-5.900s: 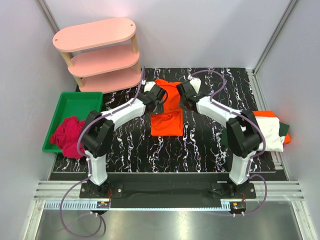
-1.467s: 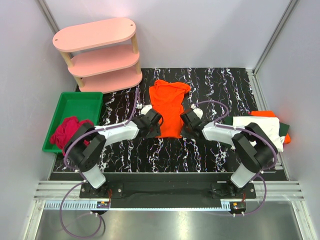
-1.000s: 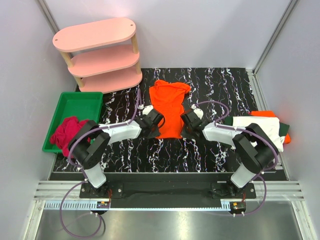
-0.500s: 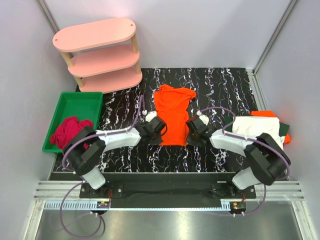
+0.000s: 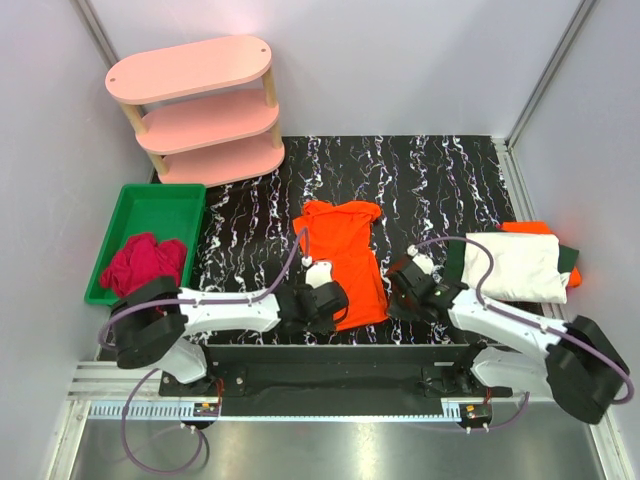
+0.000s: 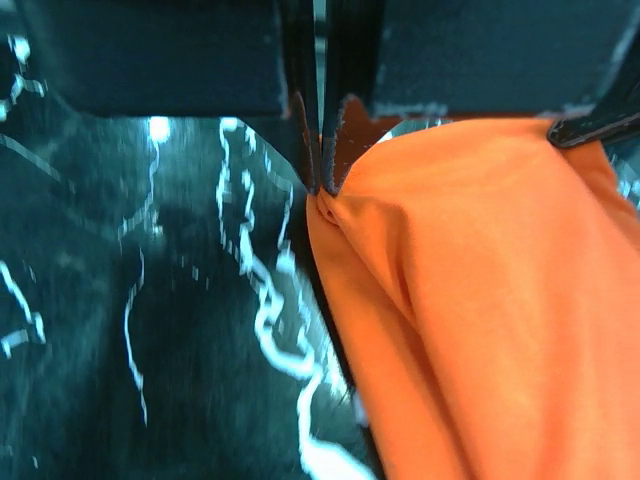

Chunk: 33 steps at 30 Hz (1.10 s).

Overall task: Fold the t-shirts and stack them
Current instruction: Grab one side of the 2/3 rectangular tshirt with both arms, then fold the long partially folded tshirt into a neat square

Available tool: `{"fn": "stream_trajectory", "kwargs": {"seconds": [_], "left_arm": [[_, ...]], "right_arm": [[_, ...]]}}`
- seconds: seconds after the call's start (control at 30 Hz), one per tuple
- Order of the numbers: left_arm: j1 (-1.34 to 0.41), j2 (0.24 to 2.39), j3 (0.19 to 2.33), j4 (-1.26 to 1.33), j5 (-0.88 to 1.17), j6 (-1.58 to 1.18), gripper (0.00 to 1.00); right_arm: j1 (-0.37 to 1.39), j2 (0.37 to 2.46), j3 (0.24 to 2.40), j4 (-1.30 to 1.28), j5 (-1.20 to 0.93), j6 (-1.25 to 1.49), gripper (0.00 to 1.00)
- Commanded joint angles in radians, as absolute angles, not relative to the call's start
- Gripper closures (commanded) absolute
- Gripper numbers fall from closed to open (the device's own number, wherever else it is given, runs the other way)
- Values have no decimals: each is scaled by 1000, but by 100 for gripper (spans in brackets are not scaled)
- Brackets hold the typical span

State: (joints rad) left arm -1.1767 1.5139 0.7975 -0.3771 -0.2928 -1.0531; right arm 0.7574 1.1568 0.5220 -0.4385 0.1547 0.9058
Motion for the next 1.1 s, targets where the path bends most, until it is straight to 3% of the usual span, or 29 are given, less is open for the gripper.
{"fn": "stream_trajectory", "kwargs": {"seconds": [0.0,0.37,0.77,1.07], "left_arm": [[-1210,1405,816,-528,-400,-1098,100],[-1198,1269,971,-690,-574,-1054,100],[-1005,1351,1166,-693,-637,-872,100],[-841,1480,1305,-626,-618,-712,100]], "right_arm": [[782,1025,560,-584,247,939,100],[782,1051,788,-646,373,825,100],[746,1281,1035,-572,463,701,100],[574,1511,1208,-463,436,600,100]]}}
